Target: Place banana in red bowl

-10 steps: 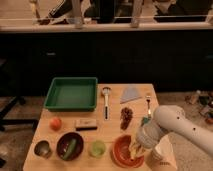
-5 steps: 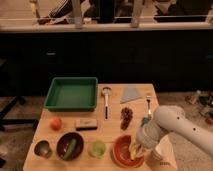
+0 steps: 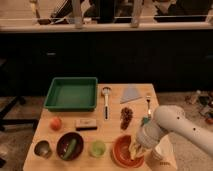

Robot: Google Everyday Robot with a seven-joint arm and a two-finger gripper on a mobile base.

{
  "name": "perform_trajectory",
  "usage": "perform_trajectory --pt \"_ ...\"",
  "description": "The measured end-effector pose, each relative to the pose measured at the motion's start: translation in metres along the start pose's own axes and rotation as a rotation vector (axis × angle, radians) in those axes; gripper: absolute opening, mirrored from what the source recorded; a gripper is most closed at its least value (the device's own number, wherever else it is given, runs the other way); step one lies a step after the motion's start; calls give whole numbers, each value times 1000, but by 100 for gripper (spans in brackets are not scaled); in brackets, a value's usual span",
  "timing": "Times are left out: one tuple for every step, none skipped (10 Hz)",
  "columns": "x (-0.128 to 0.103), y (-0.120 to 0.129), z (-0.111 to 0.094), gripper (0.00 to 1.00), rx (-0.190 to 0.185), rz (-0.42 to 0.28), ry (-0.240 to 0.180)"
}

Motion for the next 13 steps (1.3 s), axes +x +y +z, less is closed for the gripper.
perform_trajectory --pt "0 0 0 10 0 0 0" --pt "0 0 0 20 0 0 0" --pt "0 0 0 29 0 0 0" --pt "0 0 0 41 0 0 0" --pt "0 0 0 50 0 0 0" --pt "0 0 0 61 0 0 0" --pt "0 0 0 70 0 0 0" --pt "0 0 0 78 0 1 0" --pt "0 0 0 80 0 1 0" --pt "0 0 0 80 0 1 0" --pt "0 0 0 80 0 1 0" --pt "0 0 0 80 0 1 0" --pt "0 0 0 80 0 1 0"
